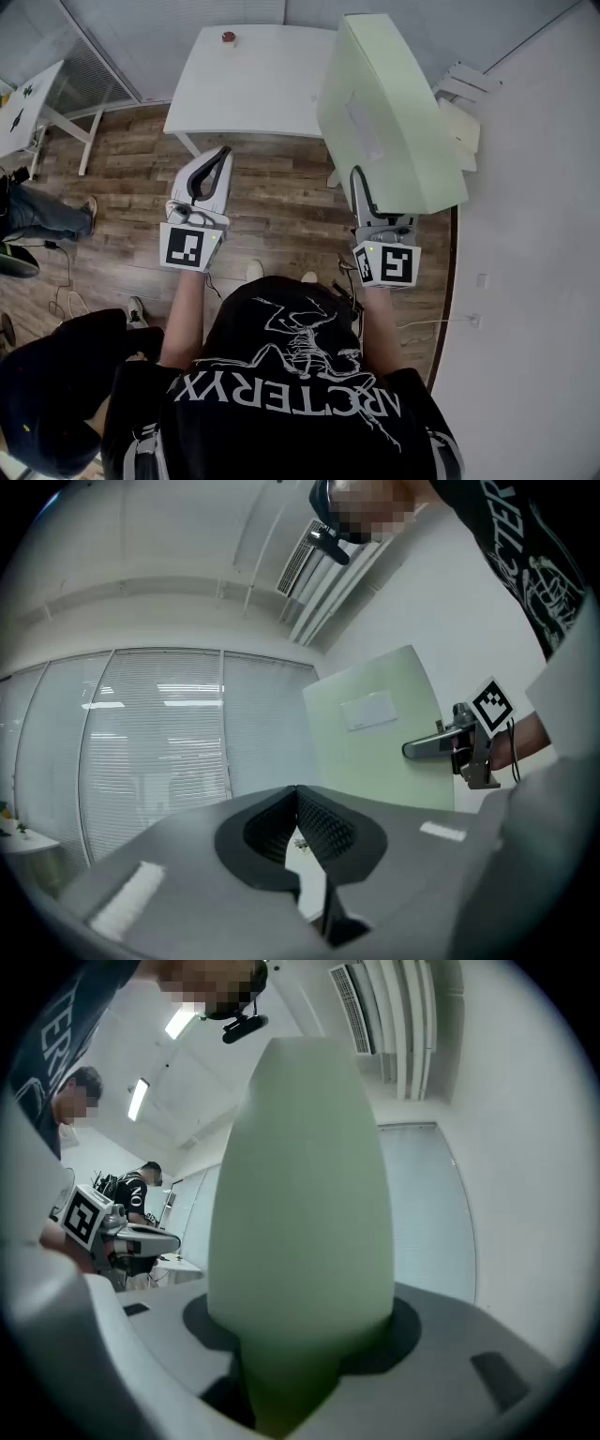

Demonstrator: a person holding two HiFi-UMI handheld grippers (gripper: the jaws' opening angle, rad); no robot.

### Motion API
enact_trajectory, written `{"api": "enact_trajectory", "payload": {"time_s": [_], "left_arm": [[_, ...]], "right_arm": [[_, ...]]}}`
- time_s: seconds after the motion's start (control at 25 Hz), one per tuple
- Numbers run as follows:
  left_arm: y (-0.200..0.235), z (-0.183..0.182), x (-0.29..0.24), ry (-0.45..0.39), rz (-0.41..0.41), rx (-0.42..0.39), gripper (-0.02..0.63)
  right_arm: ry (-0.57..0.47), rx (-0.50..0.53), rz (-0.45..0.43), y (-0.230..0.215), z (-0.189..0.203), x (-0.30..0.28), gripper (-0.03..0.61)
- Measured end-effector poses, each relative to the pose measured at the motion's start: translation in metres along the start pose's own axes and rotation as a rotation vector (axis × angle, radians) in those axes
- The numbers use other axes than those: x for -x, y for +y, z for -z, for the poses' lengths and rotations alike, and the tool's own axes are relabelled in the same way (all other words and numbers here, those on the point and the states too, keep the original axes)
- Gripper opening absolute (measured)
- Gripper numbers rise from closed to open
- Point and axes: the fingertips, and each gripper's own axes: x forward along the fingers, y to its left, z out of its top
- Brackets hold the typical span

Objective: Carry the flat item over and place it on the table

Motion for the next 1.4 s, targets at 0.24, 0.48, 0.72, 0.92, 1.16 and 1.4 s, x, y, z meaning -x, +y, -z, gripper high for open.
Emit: {"api": "enact_trajectory", "payload": {"time_s": [0.24,0.48,0.72,0.92,1.16,1.4], "left_arm": [[0.0,-0.002,-0.002,-0.025,0.004,-0.004,0.012],[0.0,0.002,-0.004,-0.011,0.007,-0.001,0.012],[0.01,0.012,-0.005,-0.003,0.022,0.003,0.012],[0.03,0.016,-0.007,-0.009,0.025,0.008,0.012],[0.07,0.025,-0.009,-0.006,0.014,0.022,0.012],[0.094,0.041,-0.018,0.017,0.029,0.036,0.012]], "right_arm": [[0.001,0.002,0.003,-0.001,0.002,-0.001,0.25],[-0.022,-0.04,-0.019,0.001,0.002,-0.002,0.253],[-0.002,-0.009,-0.006,0.008,0.007,-0.015,0.252],[0.007,-0.012,0.023,0.013,0.012,-0.029,0.252],[0.025,-0.005,0.046,0.032,0.014,-0.057,0.252],[0.035,0.006,0.078,0.038,0.016,-0.079,0.252]]}}
